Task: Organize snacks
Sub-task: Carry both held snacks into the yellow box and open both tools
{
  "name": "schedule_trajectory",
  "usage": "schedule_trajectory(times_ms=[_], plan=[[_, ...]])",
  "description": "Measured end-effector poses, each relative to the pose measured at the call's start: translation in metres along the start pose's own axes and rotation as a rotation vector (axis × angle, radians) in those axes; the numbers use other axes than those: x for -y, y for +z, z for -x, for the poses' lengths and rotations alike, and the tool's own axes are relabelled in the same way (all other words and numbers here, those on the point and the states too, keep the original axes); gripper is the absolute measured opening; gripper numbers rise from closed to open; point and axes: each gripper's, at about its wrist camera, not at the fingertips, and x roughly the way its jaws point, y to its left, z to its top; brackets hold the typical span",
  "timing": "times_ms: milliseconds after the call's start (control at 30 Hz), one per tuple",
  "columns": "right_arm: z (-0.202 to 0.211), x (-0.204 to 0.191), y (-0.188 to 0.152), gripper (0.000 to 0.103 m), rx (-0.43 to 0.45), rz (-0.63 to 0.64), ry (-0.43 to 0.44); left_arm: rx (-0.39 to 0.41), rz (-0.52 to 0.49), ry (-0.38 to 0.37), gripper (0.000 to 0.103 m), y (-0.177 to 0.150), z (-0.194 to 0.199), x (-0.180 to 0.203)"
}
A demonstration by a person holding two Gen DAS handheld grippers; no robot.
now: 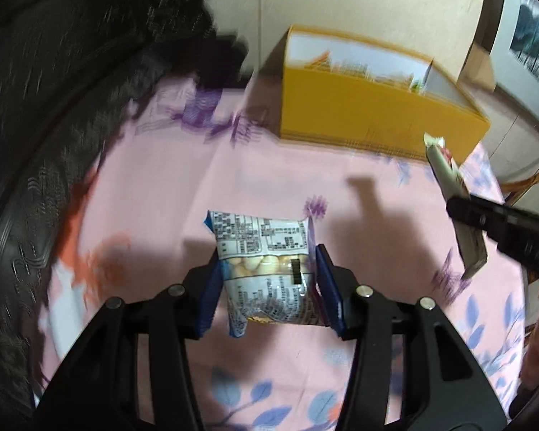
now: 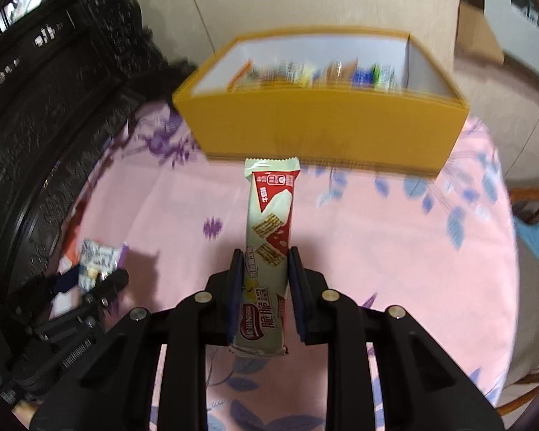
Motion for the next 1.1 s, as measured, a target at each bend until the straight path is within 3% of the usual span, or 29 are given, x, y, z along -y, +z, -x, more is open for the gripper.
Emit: schedule_trajectory(times_ms=[167,300,400,567,700,1100], plan=[[0.033,0.021,0.057,0.025,0.125,-0.016,-0.003,0.128,-0.034,-0.057,0.050,0.080,0.016,0.023],[0.042,0.042,0.108,0.025,0.199,-0.026,-0.033,0.180,-0.052,-0.121,0.050,0.150,0.010,0.044],[0.039,0.057,0.142,0.025,0.217,-0.031,-0.043,0.226,-0.090,-0.135,0.050,0.196,0.001,0.063],[0.020,0.075,0.186,0.025,0.210,-0.036,-0.062,0.233,-0.111,-0.141,0.050,0.253,-0.025,0.086],[0.001,0.086,0.207,0.025,0.186,-0.055,-0.058,0.196,-0.139,-0.138,0.050,0.276,-0.055,0.099],[-0.063,0.106,0.217,0.025,0.085,-0.095,-0.067,0.094,-0.143,-0.104,0.053,0.278,-0.115,0.106]])
